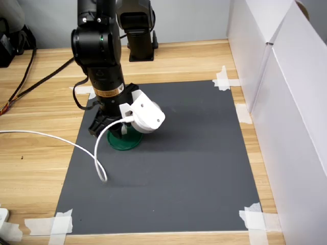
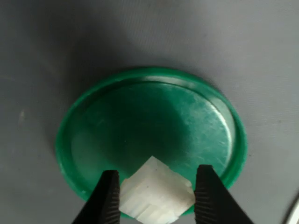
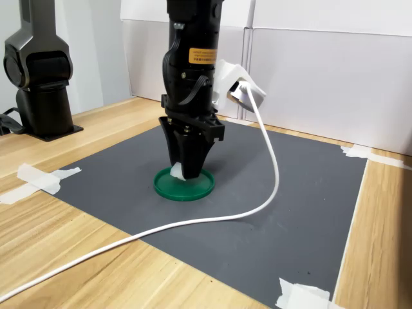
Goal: Grasp a white terminal and put it in the green lid.
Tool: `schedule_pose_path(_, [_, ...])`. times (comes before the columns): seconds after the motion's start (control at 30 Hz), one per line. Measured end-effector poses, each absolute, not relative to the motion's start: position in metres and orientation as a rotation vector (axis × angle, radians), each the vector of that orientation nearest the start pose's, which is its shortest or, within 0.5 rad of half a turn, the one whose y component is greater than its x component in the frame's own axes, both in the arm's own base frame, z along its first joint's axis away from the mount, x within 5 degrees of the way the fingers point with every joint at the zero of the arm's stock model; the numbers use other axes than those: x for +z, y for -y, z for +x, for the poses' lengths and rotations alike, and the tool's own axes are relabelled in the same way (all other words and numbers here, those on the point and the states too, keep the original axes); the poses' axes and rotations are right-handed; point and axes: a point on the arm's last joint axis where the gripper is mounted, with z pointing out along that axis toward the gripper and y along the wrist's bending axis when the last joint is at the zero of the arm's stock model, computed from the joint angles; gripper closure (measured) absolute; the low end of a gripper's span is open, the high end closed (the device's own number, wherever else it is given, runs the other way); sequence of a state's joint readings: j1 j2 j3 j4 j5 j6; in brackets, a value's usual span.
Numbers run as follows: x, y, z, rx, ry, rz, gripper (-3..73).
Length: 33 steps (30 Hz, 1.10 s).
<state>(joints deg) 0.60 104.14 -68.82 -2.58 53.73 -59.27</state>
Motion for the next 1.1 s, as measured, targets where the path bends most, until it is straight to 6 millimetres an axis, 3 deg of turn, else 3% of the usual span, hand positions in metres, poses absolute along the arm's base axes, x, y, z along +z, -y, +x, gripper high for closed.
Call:
schedule_pose_path(0.63, [0.188,-0.0024,0.3457,-0.124,-2.603,-1.542,31.4])
schedule_pose_path(0.9, [0.188,-0.004,0.3457,-0.1,-2.588,-1.551,12.2])
schedule_pose_path(1.1, [0.1888,-0.0072,0.3457,-0.059,-2.564,-1.553,9.8])
